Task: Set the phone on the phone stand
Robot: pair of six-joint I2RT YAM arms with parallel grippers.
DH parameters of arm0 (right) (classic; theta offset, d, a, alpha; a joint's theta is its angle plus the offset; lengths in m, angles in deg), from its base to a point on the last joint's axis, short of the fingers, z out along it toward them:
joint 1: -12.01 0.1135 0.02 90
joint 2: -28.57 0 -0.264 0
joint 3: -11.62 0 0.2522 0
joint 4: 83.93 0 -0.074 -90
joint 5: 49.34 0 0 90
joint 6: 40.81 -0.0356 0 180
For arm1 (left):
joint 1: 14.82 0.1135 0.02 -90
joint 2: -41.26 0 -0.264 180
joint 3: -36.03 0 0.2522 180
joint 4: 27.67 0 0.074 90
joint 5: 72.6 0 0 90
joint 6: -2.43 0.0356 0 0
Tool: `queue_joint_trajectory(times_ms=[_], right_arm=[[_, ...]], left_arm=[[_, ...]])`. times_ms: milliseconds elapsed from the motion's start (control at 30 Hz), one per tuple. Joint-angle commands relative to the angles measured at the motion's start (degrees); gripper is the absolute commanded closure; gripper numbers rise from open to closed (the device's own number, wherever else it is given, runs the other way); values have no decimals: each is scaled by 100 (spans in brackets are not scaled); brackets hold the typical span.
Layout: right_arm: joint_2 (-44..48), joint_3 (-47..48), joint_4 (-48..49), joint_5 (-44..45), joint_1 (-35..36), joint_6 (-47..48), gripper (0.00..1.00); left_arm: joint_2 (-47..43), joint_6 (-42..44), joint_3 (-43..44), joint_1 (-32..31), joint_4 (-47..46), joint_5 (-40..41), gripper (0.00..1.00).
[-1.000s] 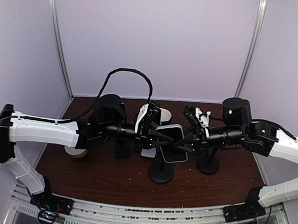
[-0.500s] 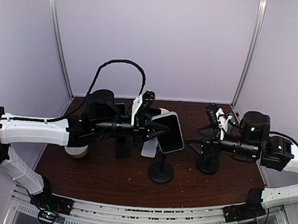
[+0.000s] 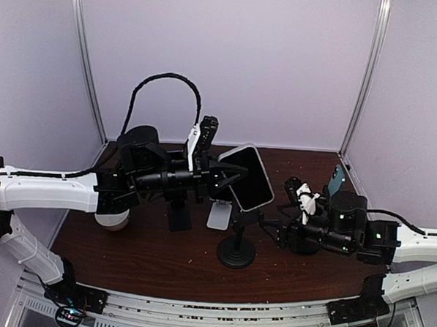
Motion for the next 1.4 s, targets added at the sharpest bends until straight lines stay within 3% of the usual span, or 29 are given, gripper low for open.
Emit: queue_joint_trajectory(times_ms=[0, 133, 300, 667, 733, 833, 1000, 1200, 1300, 1367], right_arm=[[-20, -179, 550, -16, 175, 47, 24], [-180, -155, 557, 80, 251, 42, 26], [-331, -114, 541, 324, 258, 18, 45], [-461, -176, 885, 639, 303, -134, 67], [-512, -176, 917, 692, 327, -179, 75], [-557, -166, 914, 837, 404, -248, 84], [-529, -141, 756, 1506, 524, -474, 96], [-563, -96, 530, 1919, 527, -760, 100], [-619, -28, 403, 1968, 527, -798, 100], [-597, -65, 514, 1672, 532, -737, 100]], left_arm=[[-25, -25, 70, -113, -390, 247, 100], [97, -54, -45, -191, -660, 158, 100], [257, -107, -24, -189, -631, 82, 100], [235, -243, -448, -206, -895, 287, 100], [231, -242, -482, -236, -848, 369, 100], [148, -89, -373, -367, -220, 782, 100], [62, -178, 364, -736, 2024, 1813, 100], [220, -939, 1205, -881, 4404, 2385, 100], [270, -936, 1470, -1020, 4985, 2715, 100], [218, -848, 1302, -1065, 4647, 2747, 100]])
